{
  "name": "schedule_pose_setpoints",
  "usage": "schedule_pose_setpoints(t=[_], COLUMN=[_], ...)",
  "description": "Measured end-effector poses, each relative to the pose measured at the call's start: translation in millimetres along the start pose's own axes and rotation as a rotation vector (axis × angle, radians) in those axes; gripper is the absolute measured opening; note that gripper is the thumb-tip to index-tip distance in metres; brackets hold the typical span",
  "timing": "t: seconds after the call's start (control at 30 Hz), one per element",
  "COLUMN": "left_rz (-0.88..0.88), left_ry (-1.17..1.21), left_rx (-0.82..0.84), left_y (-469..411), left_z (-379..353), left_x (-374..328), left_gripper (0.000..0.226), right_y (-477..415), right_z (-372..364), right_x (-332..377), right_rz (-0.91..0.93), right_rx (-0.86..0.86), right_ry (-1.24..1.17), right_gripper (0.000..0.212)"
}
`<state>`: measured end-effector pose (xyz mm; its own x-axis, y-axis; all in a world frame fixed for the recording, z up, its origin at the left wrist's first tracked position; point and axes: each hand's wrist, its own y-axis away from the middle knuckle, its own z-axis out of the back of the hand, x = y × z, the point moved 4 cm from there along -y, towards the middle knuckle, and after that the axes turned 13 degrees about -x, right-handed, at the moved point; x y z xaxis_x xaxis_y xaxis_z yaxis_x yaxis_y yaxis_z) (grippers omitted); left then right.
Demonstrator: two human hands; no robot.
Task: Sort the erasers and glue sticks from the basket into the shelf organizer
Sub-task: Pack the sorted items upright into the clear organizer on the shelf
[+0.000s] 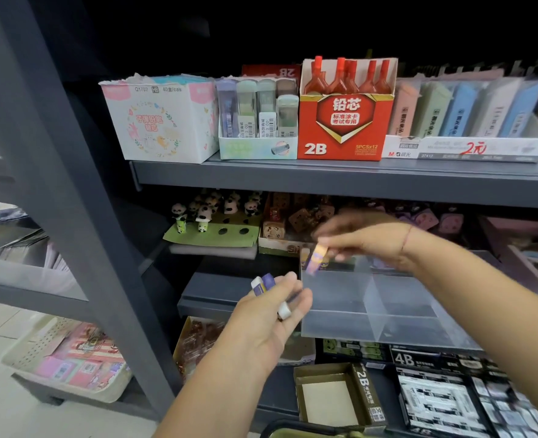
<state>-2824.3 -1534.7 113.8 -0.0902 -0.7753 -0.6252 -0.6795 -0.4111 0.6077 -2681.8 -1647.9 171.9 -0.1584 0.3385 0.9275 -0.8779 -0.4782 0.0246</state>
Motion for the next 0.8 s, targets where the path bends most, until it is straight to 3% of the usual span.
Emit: schedule_pose_setpoints(t=[0.1, 0.2, 0.27, 0.57, 0.7, 0.8], left_rz=[0.022, 0.049, 0.060, 0.133, 0.153, 0.098], left_ry=[0.059, 0.096, 0.105, 0.129, 0.122, 0.020], left_rx=[-0.046, -0.046, -0.041, -0.055, -0.020, 0.015], left_y=[-0.9, 0.8, 1.6, -3.9, -3.1, -2.0], left_z=[0.9, -1.2, -3.2, -2.5, -4.6, -4.8], left_x=[-3.4, -3.8, -2.7, 2.8, 4.9, 4.2], left_gripper=[0.011, 0.015, 0.016, 0.015, 0.018, 0.022], right_y=[-18.3, -32.7, -36.8, -45.3, -43.3, -28.3], right_z=[32.7, 37.6, 28.7, 9.1, 10.9, 6.8], right_x=[-8.9, -29.7, -38.8, -49.3, -48.0, -30.7], right_rz=[0.071, 0.152, 0.222, 0.346, 0.344, 0.321], right_rx=[-0.179, -0.224, -0.242, -0.286, -0.358, -0.316], right_ry=[0.233, 0.718, 0.876, 0.990, 1.020, 0.765], right_gripper=[0.016, 0.005, 0.008, 0.006, 0.018, 0.019])
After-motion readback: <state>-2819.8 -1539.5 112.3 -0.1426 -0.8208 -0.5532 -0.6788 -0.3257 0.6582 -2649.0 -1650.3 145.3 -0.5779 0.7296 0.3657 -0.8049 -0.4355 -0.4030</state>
